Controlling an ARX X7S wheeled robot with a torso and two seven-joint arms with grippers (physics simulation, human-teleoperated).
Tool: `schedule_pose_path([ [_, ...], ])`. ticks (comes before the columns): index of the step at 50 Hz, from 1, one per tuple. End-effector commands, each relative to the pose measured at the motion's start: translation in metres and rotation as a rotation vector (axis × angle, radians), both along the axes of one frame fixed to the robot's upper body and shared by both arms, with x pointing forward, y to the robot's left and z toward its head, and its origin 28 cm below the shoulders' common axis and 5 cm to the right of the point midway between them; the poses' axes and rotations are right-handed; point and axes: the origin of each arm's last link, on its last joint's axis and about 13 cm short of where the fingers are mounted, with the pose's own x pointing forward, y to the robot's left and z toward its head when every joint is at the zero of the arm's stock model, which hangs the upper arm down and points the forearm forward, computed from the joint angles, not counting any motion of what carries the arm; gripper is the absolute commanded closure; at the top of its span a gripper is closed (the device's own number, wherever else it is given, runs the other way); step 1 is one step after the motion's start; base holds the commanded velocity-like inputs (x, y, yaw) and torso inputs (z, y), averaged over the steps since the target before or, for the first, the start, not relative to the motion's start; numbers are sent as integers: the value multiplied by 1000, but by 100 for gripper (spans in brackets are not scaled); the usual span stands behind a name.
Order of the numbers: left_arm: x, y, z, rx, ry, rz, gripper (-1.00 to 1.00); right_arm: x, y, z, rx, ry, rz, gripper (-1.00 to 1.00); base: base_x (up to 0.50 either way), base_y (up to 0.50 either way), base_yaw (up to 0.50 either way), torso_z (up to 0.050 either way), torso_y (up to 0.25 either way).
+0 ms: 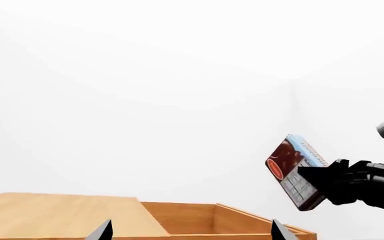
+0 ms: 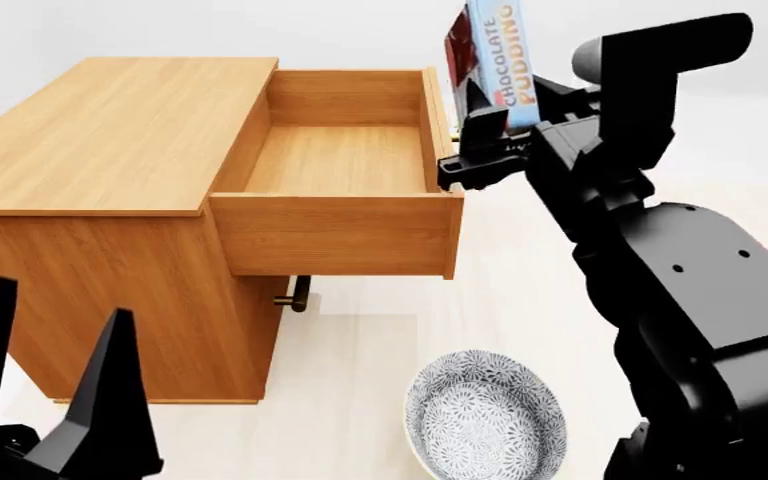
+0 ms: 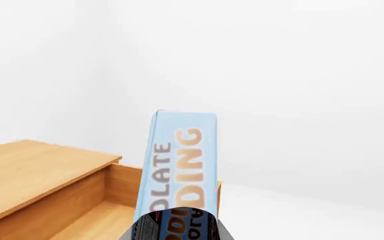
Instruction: Put the chocolate pudding in the top drawer of the cabinet and close it.
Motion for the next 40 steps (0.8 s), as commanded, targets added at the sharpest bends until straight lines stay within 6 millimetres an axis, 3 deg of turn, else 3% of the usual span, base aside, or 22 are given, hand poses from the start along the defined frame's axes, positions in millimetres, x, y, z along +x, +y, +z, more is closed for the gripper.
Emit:
schedule_pose_path([
  [1,-4,5,-5,18,10,11,-100,10,21,26,-57,2,87,100,0,0,0,0,0],
  [13,-6,9,-12,35,16,1,-100,27,40,55,-96,47,141,100,0,0,0,0,0],
  [24,-8,14,-16,38,21,3,-100,56,59,82,-150,97,143,100,0,0,0,0,0],
  [33,-7,17,-20,30,32,3,-100,83,72,87,-186,177,141,100,0,0,0,0,0],
  [40,-6,18,-24,25,41,-1,-100,98,81,80,-224,261,149,100,0,0,0,0,0],
])
